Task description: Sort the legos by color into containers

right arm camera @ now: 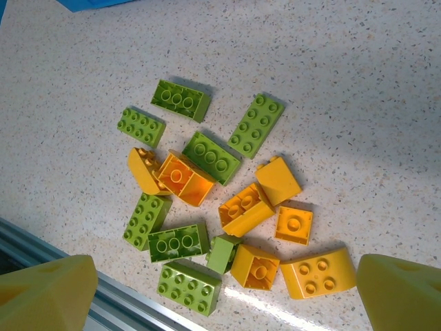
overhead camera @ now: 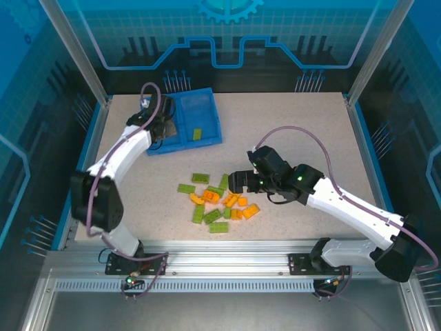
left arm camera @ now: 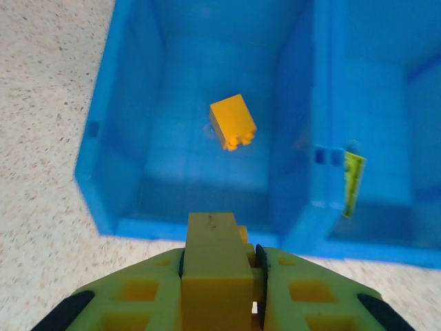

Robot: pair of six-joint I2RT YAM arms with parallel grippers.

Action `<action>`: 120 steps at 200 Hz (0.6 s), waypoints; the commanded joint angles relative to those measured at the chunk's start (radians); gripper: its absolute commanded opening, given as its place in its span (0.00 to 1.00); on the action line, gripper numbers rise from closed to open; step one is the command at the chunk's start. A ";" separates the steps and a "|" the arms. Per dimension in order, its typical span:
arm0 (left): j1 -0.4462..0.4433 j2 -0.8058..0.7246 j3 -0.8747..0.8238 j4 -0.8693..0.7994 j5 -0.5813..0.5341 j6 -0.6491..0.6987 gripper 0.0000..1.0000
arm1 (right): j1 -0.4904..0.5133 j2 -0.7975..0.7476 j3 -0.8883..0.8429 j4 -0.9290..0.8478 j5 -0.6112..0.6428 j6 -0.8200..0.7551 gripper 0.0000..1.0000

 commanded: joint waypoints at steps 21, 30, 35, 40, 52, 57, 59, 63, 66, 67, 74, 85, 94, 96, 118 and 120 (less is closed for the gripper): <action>0.085 0.215 0.126 0.011 0.072 -0.038 0.17 | 0.010 -0.054 0.020 -0.031 0.022 0.003 0.98; 0.098 0.249 0.136 0.024 0.108 -0.053 0.17 | 0.009 -0.068 0.011 -0.033 0.027 0.007 0.98; 0.104 0.266 0.140 0.032 0.124 -0.058 0.18 | 0.010 -0.074 0.006 -0.033 0.029 0.008 0.98; 0.107 0.283 0.147 0.038 0.136 -0.058 0.19 | 0.010 -0.080 0.002 -0.034 0.033 0.009 0.98; 0.109 0.317 0.174 0.038 0.159 -0.047 0.25 | 0.010 -0.090 -0.005 -0.038 0.038 0.011 0.98; 0.109 0.330 0.188 0.032 0.166 -0.043 0.27 | 0.010 -0.093 -0.006 -0.041 0.040 0.011 0.98; 0.109 0.334 0.192 0.030 0.168 -0.041 0.28 | 0.010 -0.093 -0.005 -0.043 0.040 0.011 0.98; 0.109 0.339 0.202 0.027 0.172 -0.039 0.29 | 0.010 -0.094 -0.006 -0.046 0.041 0.010 0.98; 0.109 0.342 0.207 0.026 0.174 -0.037 0.30 | 0.010 -0.095 -0.005 -0.048 0.042 0.010 0.98; 0.109 0.343 0.208 0.026 0.174 -0.037 0.30 | 0.010 -0.095 -0.005 -0.049 0.042 0.010 0.98; 0.109 0.340 0.211 0.024 0.176 -0.035 0.32 | 0.010 -0.095 -0.003 -0.055 0.045 0.009 0.98; 0.109 0.324 0.209 0.026 0.180 -0.037 0.37 | 0.010 -0.095 -0.006 -0.057 0.051 0.009 0.98; 0.109 0.302 0.202 0.029 0.184 -0.041 0.40 | 0.010 -0.096 -0.008 -0.057 0.054 0.009 0.98; 0.109 0.297 0.200 0.030 0.186 -0.042 0.41 | 0.010 -0.096 -0.008 -0.056 0.054 0.009 0.98; 0.109 0.225 0.178 0.028 0.190 -0.040 0.44 | 0.010 -0.088 -0.012 -0.044 0.054 0.008 0.98; 0.109 0.219 0.175 0.028 0.190 -0.039 0.44 | 0.010 -0.086 -0.012 -0.043 0.054 0.008 0.98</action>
